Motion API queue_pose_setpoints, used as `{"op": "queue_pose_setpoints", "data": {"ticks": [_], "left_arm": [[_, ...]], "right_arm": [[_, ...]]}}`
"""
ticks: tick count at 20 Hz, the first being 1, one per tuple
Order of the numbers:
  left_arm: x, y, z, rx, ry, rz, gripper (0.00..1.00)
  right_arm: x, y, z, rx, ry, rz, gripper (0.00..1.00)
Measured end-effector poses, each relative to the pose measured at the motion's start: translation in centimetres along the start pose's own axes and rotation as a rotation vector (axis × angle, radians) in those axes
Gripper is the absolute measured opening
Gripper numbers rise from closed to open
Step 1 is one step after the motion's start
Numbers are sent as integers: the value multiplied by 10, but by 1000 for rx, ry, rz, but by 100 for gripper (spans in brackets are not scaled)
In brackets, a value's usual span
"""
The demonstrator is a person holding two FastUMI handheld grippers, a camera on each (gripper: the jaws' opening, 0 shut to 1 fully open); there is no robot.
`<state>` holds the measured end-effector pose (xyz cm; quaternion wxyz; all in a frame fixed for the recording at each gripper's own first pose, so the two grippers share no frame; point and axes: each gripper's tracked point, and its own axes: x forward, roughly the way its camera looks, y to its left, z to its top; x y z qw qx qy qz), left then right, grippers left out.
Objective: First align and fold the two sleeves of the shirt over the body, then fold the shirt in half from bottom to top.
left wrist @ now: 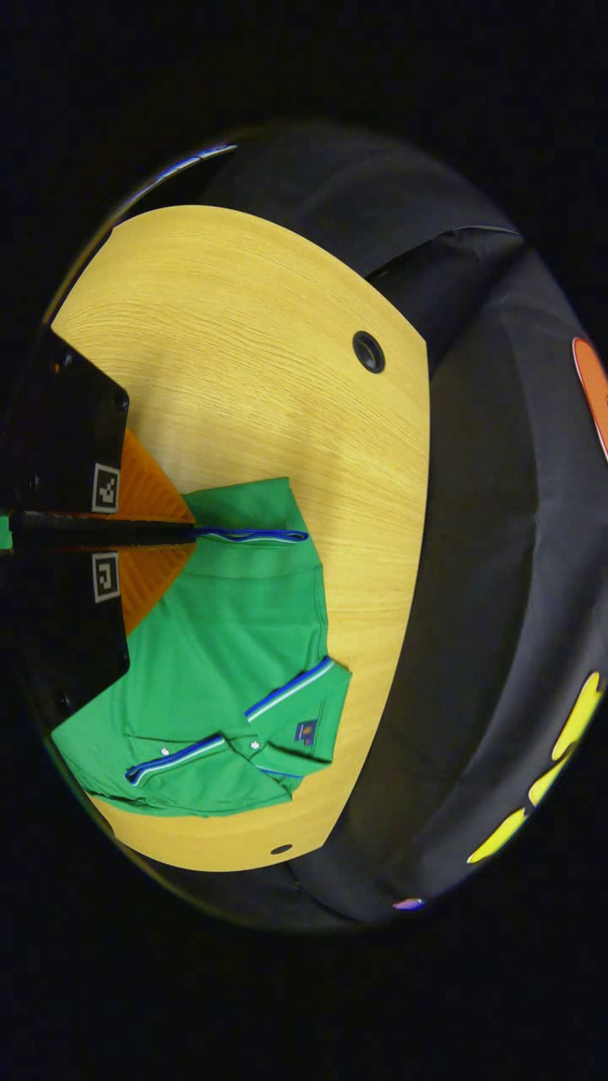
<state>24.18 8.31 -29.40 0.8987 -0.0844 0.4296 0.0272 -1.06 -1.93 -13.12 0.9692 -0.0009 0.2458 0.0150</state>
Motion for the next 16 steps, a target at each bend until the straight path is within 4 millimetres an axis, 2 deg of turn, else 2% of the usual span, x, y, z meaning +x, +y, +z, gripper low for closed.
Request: {"op": "queue_pose_setpoints", "data": {"ticks": [4, 8, 12, 16], "left_arm": [[-12, -34, 9, 77, -31, -33, 3], [-19, -75, 3, 151, -25, -74, 4], [-19, -110, -8, 213, -2, -91, 3], [-14, -132, -5, 287, 13, -81, 4]], "right_arm": [[5, -2, -2, 34, 14, 2, 94], [5, -9, -5, 62, 24, -11, 96], [6, -15, -14, 73, 43, -30, 94], [2, -23, -24, 79, 61, -43, 95]]}}
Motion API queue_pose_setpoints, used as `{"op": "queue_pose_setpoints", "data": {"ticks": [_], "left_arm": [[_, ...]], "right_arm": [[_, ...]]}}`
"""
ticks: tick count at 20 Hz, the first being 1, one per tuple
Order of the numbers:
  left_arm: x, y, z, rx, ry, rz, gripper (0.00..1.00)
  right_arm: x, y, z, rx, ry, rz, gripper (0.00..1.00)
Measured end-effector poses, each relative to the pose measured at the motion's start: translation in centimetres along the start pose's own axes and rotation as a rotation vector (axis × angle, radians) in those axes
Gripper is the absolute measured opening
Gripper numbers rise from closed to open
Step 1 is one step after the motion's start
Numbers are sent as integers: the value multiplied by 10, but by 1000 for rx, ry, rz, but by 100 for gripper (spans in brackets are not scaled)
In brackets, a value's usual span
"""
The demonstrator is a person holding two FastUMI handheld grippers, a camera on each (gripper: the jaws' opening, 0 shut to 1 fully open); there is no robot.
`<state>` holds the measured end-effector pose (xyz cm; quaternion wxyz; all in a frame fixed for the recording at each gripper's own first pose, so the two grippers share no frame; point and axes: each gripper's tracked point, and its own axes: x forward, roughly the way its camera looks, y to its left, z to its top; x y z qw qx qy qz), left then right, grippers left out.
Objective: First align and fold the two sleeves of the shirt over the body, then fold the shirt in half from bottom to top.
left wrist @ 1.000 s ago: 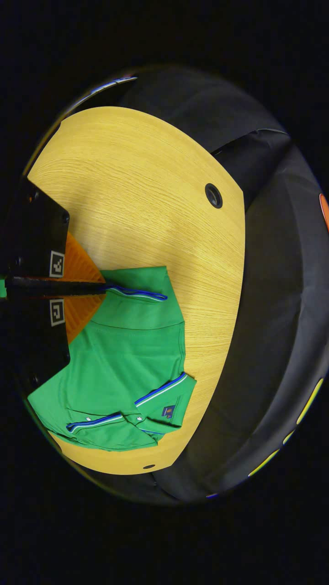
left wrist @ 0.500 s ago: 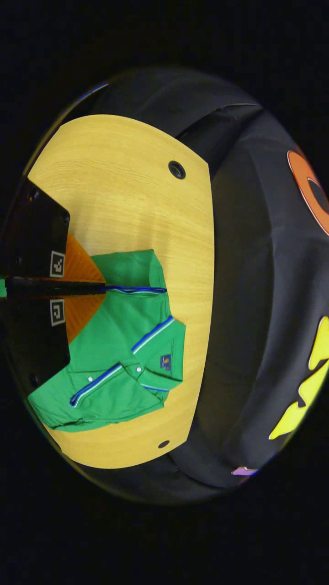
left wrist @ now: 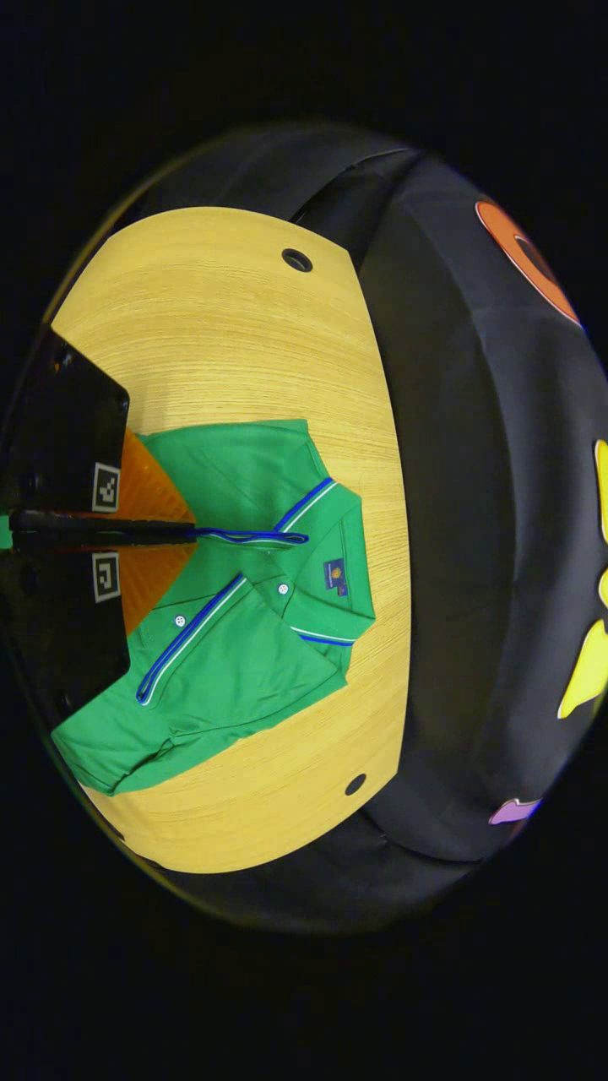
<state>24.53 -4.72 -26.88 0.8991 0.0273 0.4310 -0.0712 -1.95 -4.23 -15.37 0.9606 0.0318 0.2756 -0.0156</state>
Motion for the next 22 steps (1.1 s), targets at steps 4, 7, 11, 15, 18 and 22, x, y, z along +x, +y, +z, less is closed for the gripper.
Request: {"op": "queue_pose_setpoints", "data": {"ticks": [4, 7, 11, 15, 18, 22], "left_arm": [[6, -15, 15, 36, 18, -38, 7], [-1, -22, 37, 29, 9, -49, 16], [-37, -15, -13, 2, 5, -84, 60], [-50, -9, 35, -35, -54, -6, 82], [-76, 0, 5, -94, -57, -5, 99], [-99, 28, -56, -148, -5, 48, 99]], "right_arm": [[0, -9, -6, -13, 1, -13, 94], [2, -12, -10, -27, 9, -13, 94], [8, -16, -16, -17, 33, -6, 95], [22, -18, -26, -19, 71, 19, 95], [39, -20, -47, -33, 121, 36, 96], [68, -19, -88, -61, 239, 62, 96]]}}
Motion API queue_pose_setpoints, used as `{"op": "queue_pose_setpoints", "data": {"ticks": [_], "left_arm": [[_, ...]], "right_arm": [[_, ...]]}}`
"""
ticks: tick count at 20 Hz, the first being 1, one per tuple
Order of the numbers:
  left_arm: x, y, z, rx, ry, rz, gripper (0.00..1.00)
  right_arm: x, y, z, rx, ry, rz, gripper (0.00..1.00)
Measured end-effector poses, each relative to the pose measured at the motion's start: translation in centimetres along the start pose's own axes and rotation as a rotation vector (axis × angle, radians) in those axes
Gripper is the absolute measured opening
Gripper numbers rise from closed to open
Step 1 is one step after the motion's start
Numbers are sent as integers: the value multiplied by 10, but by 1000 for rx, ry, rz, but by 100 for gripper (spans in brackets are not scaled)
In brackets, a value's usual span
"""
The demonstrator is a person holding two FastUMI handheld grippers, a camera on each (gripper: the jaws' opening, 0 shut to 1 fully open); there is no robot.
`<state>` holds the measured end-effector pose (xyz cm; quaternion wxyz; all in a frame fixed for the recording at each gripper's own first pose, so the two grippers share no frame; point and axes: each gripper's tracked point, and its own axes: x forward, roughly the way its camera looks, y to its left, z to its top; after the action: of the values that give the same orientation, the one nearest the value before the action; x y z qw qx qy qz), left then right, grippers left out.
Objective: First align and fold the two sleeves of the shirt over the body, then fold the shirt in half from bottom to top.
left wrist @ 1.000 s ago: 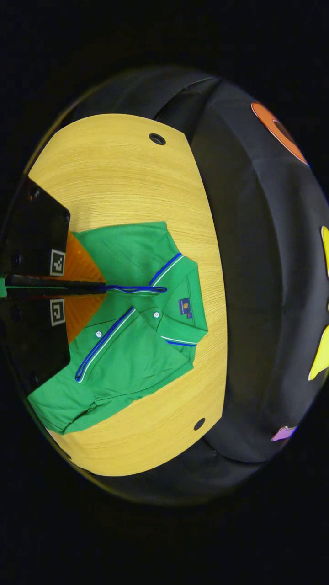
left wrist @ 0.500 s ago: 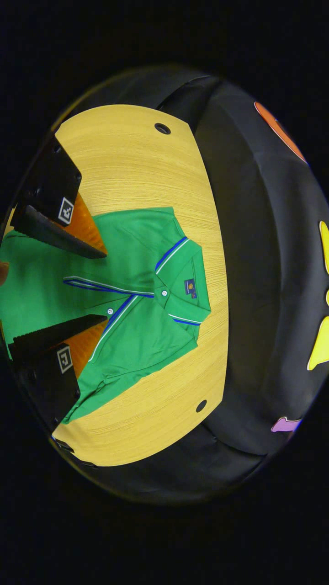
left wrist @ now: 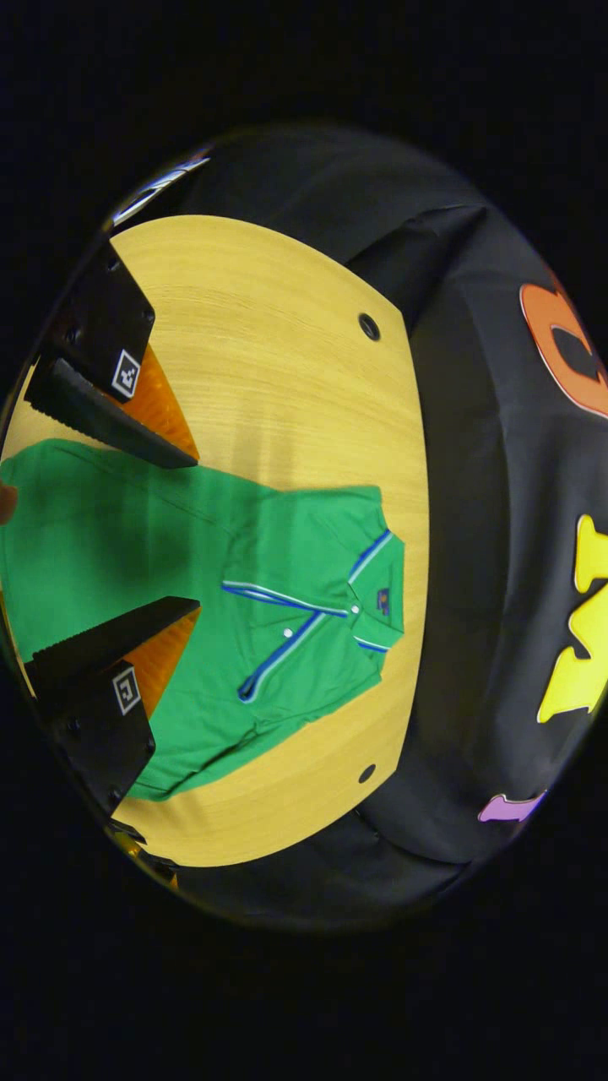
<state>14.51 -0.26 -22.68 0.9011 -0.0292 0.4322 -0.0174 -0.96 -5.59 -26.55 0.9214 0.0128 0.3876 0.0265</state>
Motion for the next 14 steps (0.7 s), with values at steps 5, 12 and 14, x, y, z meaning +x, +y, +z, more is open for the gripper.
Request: {"op": "queue_pose_setpoints", "data": {"ticks": [5, 12, 14], "left_arm": [[-14, 37, -84, -66, 110, 62, 99], [-34, 26, -158, -96, 276, 65, 99], [-38, 15, -152, -87, 291, 57, 99]], "right_arm": [[29, 3, -49, 9, 163, 27, 96], [43, 3, -99, 39, 330, 11, 94], [44, 3, -108, 51, 360, 4, 96]]}}
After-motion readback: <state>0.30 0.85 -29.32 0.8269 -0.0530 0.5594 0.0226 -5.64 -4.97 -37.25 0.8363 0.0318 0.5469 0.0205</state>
